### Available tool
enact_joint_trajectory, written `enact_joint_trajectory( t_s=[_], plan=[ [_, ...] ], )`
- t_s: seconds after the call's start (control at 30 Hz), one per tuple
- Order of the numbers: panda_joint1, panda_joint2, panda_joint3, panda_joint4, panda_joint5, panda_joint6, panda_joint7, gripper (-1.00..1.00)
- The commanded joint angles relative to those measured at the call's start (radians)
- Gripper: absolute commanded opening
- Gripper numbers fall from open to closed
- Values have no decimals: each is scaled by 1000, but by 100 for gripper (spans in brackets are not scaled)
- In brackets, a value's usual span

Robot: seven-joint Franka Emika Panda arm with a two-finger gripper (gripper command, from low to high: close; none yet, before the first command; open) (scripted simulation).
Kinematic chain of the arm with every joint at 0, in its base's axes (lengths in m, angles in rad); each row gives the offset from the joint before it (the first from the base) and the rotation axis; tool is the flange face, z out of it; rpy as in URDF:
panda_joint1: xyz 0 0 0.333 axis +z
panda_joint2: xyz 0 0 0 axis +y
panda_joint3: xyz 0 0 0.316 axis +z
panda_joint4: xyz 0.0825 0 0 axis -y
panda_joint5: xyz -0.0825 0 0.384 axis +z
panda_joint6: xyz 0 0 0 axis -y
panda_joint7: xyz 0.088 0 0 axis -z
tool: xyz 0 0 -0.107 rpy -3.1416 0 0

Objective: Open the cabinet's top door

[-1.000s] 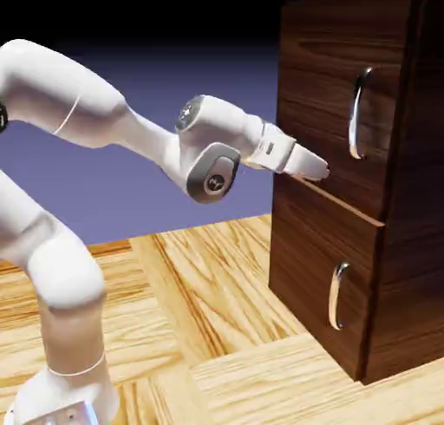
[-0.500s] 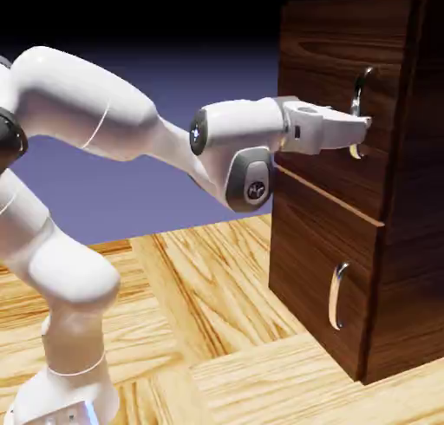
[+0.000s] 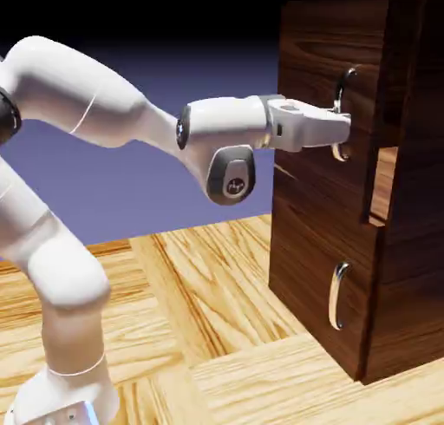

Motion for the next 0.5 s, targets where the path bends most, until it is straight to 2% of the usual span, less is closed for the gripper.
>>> enact_joint_trajectory(
  t_s=[0.0,0.23,0.47],
  plan=[
    [-28,-10,36,-13,33,0,-12,-100],
    [-229,-95,290,-90,229,-13,-49,-100],
    [-476,-124,439,-105,32,-19,204,-100]
  ],
)
